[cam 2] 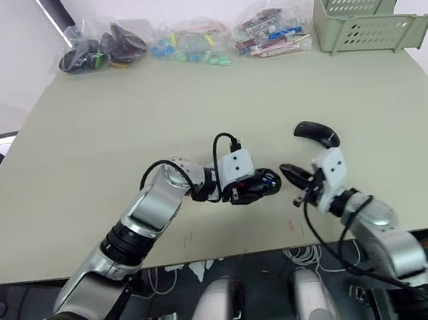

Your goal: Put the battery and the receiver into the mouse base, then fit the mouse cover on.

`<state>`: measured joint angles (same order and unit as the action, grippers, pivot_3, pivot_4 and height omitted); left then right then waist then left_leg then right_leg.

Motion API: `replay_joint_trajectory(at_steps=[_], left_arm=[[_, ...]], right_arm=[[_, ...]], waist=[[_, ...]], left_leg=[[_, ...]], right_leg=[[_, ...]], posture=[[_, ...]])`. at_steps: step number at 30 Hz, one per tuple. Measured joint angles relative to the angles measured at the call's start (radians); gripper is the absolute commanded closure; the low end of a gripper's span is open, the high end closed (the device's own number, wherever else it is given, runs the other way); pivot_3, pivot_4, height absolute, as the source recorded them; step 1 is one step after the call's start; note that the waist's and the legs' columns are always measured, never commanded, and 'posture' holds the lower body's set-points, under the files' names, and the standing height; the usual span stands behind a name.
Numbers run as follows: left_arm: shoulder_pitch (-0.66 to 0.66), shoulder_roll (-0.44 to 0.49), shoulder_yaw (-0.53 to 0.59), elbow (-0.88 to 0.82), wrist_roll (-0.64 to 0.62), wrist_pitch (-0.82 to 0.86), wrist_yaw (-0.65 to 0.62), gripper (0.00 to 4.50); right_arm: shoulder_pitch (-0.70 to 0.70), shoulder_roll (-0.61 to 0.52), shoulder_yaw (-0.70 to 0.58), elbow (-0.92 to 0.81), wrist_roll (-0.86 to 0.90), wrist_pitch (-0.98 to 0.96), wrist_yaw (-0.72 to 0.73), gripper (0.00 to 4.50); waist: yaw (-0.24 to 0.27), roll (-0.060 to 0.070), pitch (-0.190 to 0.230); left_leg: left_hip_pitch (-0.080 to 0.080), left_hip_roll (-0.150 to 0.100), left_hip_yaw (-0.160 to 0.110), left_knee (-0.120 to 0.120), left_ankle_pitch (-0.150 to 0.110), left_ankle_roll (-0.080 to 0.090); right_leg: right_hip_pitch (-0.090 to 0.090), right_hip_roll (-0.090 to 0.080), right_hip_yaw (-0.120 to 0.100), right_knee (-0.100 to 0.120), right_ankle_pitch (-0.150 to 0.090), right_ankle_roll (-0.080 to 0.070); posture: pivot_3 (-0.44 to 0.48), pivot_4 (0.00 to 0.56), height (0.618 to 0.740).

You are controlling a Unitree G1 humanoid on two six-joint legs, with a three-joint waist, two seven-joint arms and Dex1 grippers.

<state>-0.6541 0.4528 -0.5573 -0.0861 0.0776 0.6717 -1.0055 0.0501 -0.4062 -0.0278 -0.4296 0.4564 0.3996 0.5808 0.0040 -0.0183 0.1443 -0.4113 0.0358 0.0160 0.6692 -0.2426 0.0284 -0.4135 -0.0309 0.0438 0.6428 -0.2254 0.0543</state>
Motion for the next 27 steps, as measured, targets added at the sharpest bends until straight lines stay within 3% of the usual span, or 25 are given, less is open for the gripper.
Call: replay_joint_trajectory(at_steps=[3,6,7,8,9,11,13,15,16,25,27], left_arm=[[-0.001,0.000,0.000,0.000,0.001,0.000,0.000,1.57],[-0.002,-0.004,-0.002,0.001,0.001,0.000,0.001,1.57],[-0.003,-0.004,-0.002,0.002,0.001,-0.001,0.000,1.57],[-0.004,-0.004,-0.002,0.003,0.000,-0.001,0.000,1.57],[-0.004,-0.004,-0.002,0.003,0.000,-0.001,0.000,1.57],[-0.007,-0.004,-0.003,0.005,0.000,0.000,-0.004,1.57],[-0.010,-0.005,-0.003,0.007,-0.001,0.000,-0.004,1.57],[-0.010,-0.003,-0.002,0.008,-0.002,0.000,-0.008,1.57],[-0.010,-0.002,-0.002,0.008,-0.002,0.001,-0.009,1.57],[-0.011,0.000,0.002,0.010,-0.005,0.000,-0.014,1.57],[-0.009,-0.001,0.018,0.014,-0.027,0.007,-0.021,0.53]], right_arm=[[0.045,-0.076,-0.058,-0.069,0.064,0.059,0.034,4.45],[0.095,-0.184,-0.120,-0.128,0.106,0.105,0.080,3.67],[0.114,-0.228,-0.155,-0.148,0.126,0.125,0.099,3.21],[0.134,-0.269,-0.198,-0.170,0.153,0.143,0.121,3.06],[0.135,-0.273,-0.202,-0.171,0.154,0.144,0.123,2.48],[0.180,-0.344,-0.273,-0.215,0.199,0.164,0.177,1.97],[0.223,-0.375,-0.327,-0.246,0.233,0.175,0.213,1.26],[0.275,-0.406,-0.388,-0.272,0.259,0.186,0.245,0.24],[0.294,-0.410,-0.418,-0.281,0.267,0.187,0.254,0.05],[0.374,-0.420,-0.528,-0.309,0.300,0.190,0.296,0.05],[0.374,-0.418,-0.532,-0.309,0.299,0.188,0.293,0.00]], waist=[[0.002,0.000,0.000],[0.004,0.000,0.001],[0.006,0.001,0.001],[0.007,0.001,0.001],[0.007,0.001,0.001],[0.008,0.002,0.002],[0.010,0.001,0.002],[0.009,0.000,0.003],[0.009,0.000,0.003],[0.008,0.000,0.003],[0.007,0.000,0.003]], left_leg=[[0.000,0.000,0.000,0.000,0.000,0.000],[0.000,0.000,0.000,0.000,0.000,0.000],[0.000,0.000,0.001,0.000,0.000,0.000],[0.000,0.000,0.000,0.000,0.000,0.000],[0.000,0.000,0.000,0.000,0.000,0.000],[0.000,0.000,0.000,0.000,0.000,0.000],[-0.001,0.000,-0.001,0.000,0.000,0.000],[-0.001,0.000,-0.001,0.000,0.000,0.000],[-0.001,0.000,-0.001,0.000,0.000,0.000],[-0.001,0.000,0.000,0.000,0.000,0.000],[-0.001,0.001,0.000,0.000,0.000,0.000]], right_leg=[[0.000,0.001,0.000,0.000,0.000,0.000],[0.000,0.000,0.000,0.000,0.000,0.000],[0.000,0.000,0.000,0.000,0.000,0.000],[0.000,0.000,0.000,0.000,0.000,0.000],[0.000,0.000,0.000,0.000,0.000,0.000],[0.000,0.000,0.000,-0.001,0.000,0.000],[0.000,0.001,0.000,0.000,0.000,0.000],[0.000,0.001,0.000,-0.001,0.000,0.000],[0.000,0.001,0.000,-0.001,0.000,0.000],[0.000,0.001,0.000,-0.001,0.000,0.000],[0.000,0.001,0.000,-0.001,0.000,0.000]], posture=[[0.000,0.150,0.740],[0.000,0.150,0.740],[0.000,0.150,0.740],[0.000,0.150,0.740],[0.000,0.150,0.740],[0.000,0.150,0.740],[0.000,0.150,0.740],[0.000,0.150,0.740],[0.000,0.150,0.740],[0.000,0.150,0.740],[0.000,0.150,0.740]])
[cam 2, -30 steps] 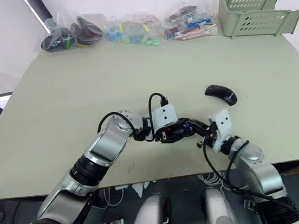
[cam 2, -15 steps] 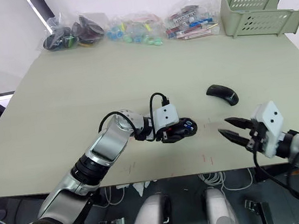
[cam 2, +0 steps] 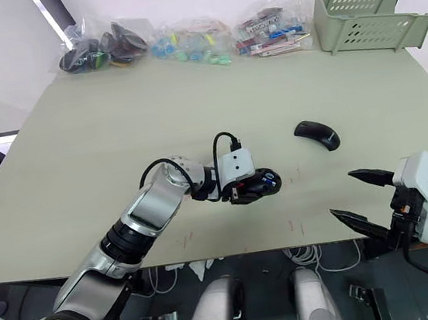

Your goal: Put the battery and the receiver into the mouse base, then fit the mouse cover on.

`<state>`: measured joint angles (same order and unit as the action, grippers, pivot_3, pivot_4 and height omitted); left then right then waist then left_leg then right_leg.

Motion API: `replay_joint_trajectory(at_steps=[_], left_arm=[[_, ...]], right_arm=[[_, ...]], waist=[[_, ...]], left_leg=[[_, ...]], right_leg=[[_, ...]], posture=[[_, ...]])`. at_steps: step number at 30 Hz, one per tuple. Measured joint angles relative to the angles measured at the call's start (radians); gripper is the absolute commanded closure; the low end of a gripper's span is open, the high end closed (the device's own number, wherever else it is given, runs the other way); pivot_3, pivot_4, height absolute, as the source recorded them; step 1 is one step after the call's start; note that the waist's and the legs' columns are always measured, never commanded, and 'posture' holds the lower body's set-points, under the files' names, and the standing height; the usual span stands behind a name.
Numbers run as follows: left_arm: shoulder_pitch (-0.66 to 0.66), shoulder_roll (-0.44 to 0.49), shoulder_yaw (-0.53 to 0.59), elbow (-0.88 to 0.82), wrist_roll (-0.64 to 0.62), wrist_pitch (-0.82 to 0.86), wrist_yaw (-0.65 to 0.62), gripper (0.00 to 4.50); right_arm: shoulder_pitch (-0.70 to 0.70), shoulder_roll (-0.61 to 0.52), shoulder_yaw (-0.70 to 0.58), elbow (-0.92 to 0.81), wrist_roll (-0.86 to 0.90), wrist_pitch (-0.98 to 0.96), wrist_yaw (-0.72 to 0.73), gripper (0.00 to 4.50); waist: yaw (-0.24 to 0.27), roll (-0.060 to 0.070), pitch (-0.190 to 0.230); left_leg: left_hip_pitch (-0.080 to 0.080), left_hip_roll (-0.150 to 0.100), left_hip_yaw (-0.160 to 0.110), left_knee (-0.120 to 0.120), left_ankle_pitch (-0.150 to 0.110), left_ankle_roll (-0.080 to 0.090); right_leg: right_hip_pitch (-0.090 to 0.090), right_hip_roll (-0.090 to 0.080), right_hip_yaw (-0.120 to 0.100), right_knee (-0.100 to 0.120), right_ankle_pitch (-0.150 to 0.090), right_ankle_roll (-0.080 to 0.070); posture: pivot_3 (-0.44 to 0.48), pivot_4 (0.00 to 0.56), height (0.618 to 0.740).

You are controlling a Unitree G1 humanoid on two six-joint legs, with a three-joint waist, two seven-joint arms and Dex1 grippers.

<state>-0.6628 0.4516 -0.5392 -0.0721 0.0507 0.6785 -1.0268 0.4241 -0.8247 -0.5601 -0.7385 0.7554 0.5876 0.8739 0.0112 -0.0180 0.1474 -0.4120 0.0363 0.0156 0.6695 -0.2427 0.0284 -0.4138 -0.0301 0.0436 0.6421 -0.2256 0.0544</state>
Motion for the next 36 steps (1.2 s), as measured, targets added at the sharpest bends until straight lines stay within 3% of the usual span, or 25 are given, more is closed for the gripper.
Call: replay_joint_trajectory(at_steps=[2,9,15,16,18,20,26,29,35,36], left_arm=[[0.009,0.000,0.000,0.010,-0.014,-0.004,-0.006,0.09],[0.026,0.043,0.046,-0.012,-0.086,-0.029,-0.060,0.09],[0.091,0.150,0.192,-0.116,-0.204,-0.003,-0.109,0.09],[0.153,0.185,0.275,-0.157,-0.264,0.016,-0.118,0.09],[0.179,0.200,0.316,-0.169,-0.290,0.027,-0.116,0.09],[0.270,0.220,0.435,-0.196,-0.328,0.003,-0.076,0.09],[0.439,0.255,0.606,-0.234,-0.397,0.037,-0.002,0.09],[0.504,0.255,0.748,-0.228,-0.455,0.063,0.043,0.09],[0.574,0.210,0.807,-0.198,-0.425,0.015,0.185,0.09],[0.584,0.203,0.805,-0.198,-0.426,0.011,0.199,0.32]], right_arm=[[-0.002,0.003,0.000,0.000,0.000,-0.002,-0.001,0.00],[-0.003,0.011,0.001,0.012,-0.004,-0.017,0.016,0.00],[0.001,0.010,0.001,0.024,-0.009,-0.058,0.075,0.00],[0.001,0.010,0.003,0.026,-0.020,-0.090,0.100,0.00],[-0.005,0.010,0.006,0.028,-0.035,-0.109,0.106,0.00],[-0.028,0.008,0.025,0.033,-0.081,-0.137,0.099,0.00],[-0.058,0.013,0.065,0.045,-0.060,-0.136,0.115,0.00],[-0.120,0.012,0.103,0.075,-0.030,-0.140,0.151,0.00],[-0.202,0.007,0.124,0.142,-0.016,-0.156,0.193,0.00],[-0.206,0.005,0.124,0.146,-0.015,-0.156,0.195,0.00]], waist=[[0.000,0.000,0.000],[0.001,0.000,0.002],[0.000,0.000,0.004],[-0.002,0.000,0.005],[-0.002,0.000,0.005],[-0.005,0.000,0.005],[0.003,-0.002,0.007],[0.000,-0.003,0.008],[0.003,-0.003,0.008],[0.003,-0.003,0.009]], left_leg=[[0.000,0.000,0.000,0.000,0.000,0.000],[-0.002,0.000,0.000,0.000,0.000,0.000],[-0.002,0.000,0.000,0.000,0.000,0.000],[-0.001,0.001,0.001,0.000,0.000,0.000],[-0.001,0.001,0.000,0.000,0.000,0.000],[-0.001,0.002,0.000,0.000,0.000,0.000],[-0.001,0.002,0.001,0.000,0.000,0.000],[-0.001,0.002,0.001,0.000,0.000,0.000],[-0.001,0.002,0.001,0.000,0.000,0.000],[-0.001,0.002,0.001,0.000,0.000,0.000]], right_leg=[[-0.001,0.000,0.000,0.000,0.000,0.000],[-0.001,0.000,0.000,0.000,0.000,0.000],[-0.002,0.000,0.000,0.000,0.000,0.000],[-0.002,-0.001,0.000,0.000,0.000,0.000],[-0.002,-0.001,0.000,0.000,0.000,0.000],[-0.002,-0.001,0.000,0.000,0.000,0.000],[-0.002,-0.003,-0.001,0.000,0.000,0.000],[-0.002,-0.004,-0.001,0.000,0.000,0.000],[-0.001,-0.005,-0.001,0.000,0.000,0.000],[-0.001,-0.005,-0.001,0.000,0.000,0.000]], posture=[[0.000,0.150,0.740],[0.000,0.150,0.740],[0.000,0.150,0.740],[0.000,0.150,0.740],[0.000,0.150,0.740],[0.000,0.150,0.740],[0.000,0.150,0.740],[0.000,0.150,0.740],[0.000,0.150,0.740],[0.000,0.150,0.740]])
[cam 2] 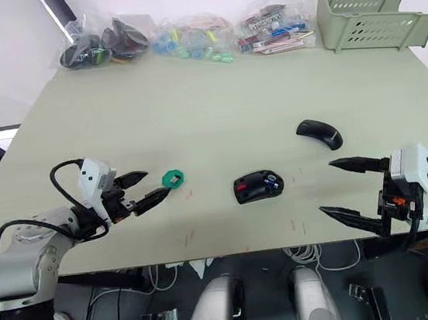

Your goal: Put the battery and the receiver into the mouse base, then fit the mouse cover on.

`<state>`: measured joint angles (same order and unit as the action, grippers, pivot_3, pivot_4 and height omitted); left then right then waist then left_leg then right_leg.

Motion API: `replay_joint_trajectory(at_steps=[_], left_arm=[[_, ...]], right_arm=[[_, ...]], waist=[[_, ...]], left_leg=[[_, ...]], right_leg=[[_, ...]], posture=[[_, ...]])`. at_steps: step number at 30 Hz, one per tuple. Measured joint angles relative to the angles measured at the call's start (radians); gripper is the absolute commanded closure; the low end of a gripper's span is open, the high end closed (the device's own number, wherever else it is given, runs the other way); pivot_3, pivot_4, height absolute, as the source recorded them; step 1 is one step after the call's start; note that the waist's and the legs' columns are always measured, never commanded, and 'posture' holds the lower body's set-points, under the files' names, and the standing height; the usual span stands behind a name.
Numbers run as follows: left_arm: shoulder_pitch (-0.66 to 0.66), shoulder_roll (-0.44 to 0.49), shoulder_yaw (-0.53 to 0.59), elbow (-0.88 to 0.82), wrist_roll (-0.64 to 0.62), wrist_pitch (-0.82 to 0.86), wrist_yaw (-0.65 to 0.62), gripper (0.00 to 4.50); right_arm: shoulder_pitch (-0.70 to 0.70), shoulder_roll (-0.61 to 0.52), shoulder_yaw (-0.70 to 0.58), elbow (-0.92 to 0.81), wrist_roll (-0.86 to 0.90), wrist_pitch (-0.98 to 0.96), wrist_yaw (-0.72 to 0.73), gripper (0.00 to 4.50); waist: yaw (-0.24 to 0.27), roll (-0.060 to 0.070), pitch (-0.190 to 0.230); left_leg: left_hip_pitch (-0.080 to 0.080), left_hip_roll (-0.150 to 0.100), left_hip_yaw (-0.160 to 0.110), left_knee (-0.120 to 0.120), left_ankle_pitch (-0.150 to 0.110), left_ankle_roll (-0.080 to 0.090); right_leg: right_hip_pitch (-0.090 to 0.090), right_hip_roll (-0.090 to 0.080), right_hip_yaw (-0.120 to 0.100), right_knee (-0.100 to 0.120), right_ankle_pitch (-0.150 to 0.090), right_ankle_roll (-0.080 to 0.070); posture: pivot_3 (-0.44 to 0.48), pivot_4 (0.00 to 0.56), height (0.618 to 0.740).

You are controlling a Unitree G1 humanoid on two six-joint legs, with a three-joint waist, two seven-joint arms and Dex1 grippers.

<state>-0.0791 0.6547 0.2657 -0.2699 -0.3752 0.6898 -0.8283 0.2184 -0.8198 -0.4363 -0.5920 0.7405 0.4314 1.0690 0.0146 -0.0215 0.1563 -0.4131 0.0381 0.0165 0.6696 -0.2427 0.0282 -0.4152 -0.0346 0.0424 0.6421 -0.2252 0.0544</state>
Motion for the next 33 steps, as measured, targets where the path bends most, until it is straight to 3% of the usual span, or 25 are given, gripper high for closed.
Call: replay_joint_trajectory(at_steps=[3,5,6,17,24,33], left_arm=[[0.009,-0.013,0.003,-0.001,-0.011,0.003,0.022,1.23],[0.009,-0.018,0.002,-0.001,-0.023,0.003,0.031,2.09],[0.009,-0.018,0.002,-0.001,-0.023,0.001,0.032,2.28],[-0.016,-0.044,-0.037,0.076,-0.023,-0.050,0.040,2.28],[-0.105,-0.001,-0.085,0.145,-0.017,-0.052,0.004,2.28],[-0.129,0.021,-0.139,0.142,-0.001,-0.039,0.004,2.28]], right_arm=[[0.000,-0.001,0.000,0.013,0.002,0.001,0.005,0.00],[0.000,-0.004,0.000,0.018,0.005,0.003,0.009,0.00],[0.000,-0.005,0.000,0.018,0.006,0.004,0.009,0.00],[0.071,-0.004,-0.001,-0.068,0.029,0.043,-0.022,0.00],[0.047,-0.004,0.013,-0.106,0.031,0.042,-0.057,0.00],[-0.006,0.005,0.048,-0.110,0.022,0.024,-0.085,0.00]], waist=[[0.000,-0.001,0.001],[-0.001,-0.001,0.001],[-0.002,-0.001,0.001],[-0.001,-0.001,0.000],[-0.002,-0.001,0.001],[-0.001,-0.001,0.001]], left_leg=[[0.000,0.000,0.000,0.000,0.000,0.000],[0.000,0.000,0.000,0.000,0.000,0.000],[0.000,0.000,0.000,0.000,0.000,0.000],[0.000,0.000,0.001,0.000,0.000,0.000],[0.000,0.000,0.001,0.000,0.000,0.000],[0.000,0.000,0.000,0.000,0.000,0.000]], right_leg=[[0.000,0.000,0.000,0.000,0.001,-0.001],[0.000,0.000,0.000,0.000,0.001,-0.001],[0.000,0.000,0.000,0.000,0.001,-0.001],[0.000,0.000,0.000,0.000,0.001,-0.001],[0.000,0.001,0.000,0.000,0.001,-0.001],[0.000,0.001,0.000,0.000,0.001,-0.001]], posture=[[0.000,0.150,0.740],[0.000,0.150,0.740],[0.000,0.150,0.740],[0.000,0.150,0.740],[0.000,0.150,0.740],[0.000,0.150,0.740]])
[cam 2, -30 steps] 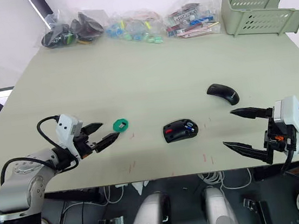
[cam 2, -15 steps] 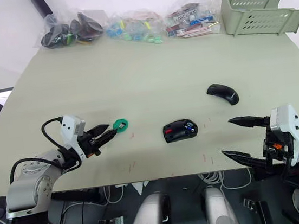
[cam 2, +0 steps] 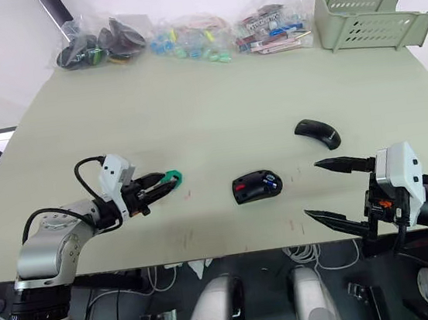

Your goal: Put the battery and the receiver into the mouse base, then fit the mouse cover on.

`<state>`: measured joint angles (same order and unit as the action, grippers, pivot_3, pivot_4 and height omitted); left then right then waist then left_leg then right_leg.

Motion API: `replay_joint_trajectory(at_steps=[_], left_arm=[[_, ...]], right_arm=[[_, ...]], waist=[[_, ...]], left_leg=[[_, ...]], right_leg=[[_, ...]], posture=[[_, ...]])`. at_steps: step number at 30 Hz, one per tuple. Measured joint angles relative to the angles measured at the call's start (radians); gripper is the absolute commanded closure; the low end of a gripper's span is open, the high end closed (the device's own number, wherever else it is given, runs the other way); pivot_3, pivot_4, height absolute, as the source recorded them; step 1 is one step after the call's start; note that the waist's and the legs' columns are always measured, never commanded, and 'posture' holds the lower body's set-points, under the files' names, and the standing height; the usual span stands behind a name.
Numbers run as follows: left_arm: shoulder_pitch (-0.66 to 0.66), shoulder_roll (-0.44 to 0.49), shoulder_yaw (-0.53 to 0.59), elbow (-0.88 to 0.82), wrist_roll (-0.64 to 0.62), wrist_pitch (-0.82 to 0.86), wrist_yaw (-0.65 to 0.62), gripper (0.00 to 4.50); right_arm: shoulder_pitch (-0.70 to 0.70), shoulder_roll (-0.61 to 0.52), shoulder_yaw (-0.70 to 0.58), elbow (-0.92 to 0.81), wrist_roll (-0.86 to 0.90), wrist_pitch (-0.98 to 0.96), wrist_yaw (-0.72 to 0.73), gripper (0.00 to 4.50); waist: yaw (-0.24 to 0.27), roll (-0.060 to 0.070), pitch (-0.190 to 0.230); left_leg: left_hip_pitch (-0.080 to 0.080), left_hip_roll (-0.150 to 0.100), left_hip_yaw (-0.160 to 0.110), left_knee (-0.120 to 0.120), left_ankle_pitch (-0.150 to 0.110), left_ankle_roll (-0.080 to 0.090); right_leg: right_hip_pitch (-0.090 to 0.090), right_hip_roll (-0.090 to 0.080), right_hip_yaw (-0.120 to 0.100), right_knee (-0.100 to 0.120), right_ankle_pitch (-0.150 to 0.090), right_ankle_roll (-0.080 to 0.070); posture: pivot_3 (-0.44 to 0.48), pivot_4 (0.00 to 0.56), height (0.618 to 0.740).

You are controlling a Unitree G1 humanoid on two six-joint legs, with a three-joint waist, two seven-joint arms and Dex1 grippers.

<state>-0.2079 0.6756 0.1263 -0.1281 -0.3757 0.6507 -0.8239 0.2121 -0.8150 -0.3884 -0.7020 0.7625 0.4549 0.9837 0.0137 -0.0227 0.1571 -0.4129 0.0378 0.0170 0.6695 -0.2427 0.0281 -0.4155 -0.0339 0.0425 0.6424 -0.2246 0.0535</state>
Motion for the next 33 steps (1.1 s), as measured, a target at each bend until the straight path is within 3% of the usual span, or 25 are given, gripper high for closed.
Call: replay_joint_trajectory(at_steps=[5,20,33], left_arm=[[-0.021,0.005,-0.010,-0.001,0.000,0.007,0.002,2.28],[-0.034,0.038,-0.056,-0.007,0.019,0.017,-0.004,2.28],[-0.039,0.043,-0.061,0.001,0.035,0.018,-0.003,2.28]], right_arm=[[0.014,0.024,0.022,-0.032,-0.009,-0.002,-0.031,0.00],[0.245,0.125,-0.023,-0.082,-0.078,-0.102,-0.067,0.00],[0.209,0.107,-0.021,-0.083,-0.080,-0.108,-0.097,0.00]], waist=[[0.000,0.000,0.000],[0.000,0.000,0.000],[-0.001,0.000,0.000]], left_leg=[[0.000,0.000,0.000,0.000,0.000,0.000],[0.000,0.000,0.000,0.000,0.000,0.000],[0.000,0.000,0.000,0.000,0.000,0.000]], right_leg=[[0.000,0.000,0.000,0.000,0.000,0.000],[0.000,0.000,0.000,0.000,0.000,0.000],[0.000,0.000,0.000,0.000,0.000,0.000]], posture=[[0.000,0.150,0.740],[0.000,0.150,0.740],[0.000,0.150,0.740]])
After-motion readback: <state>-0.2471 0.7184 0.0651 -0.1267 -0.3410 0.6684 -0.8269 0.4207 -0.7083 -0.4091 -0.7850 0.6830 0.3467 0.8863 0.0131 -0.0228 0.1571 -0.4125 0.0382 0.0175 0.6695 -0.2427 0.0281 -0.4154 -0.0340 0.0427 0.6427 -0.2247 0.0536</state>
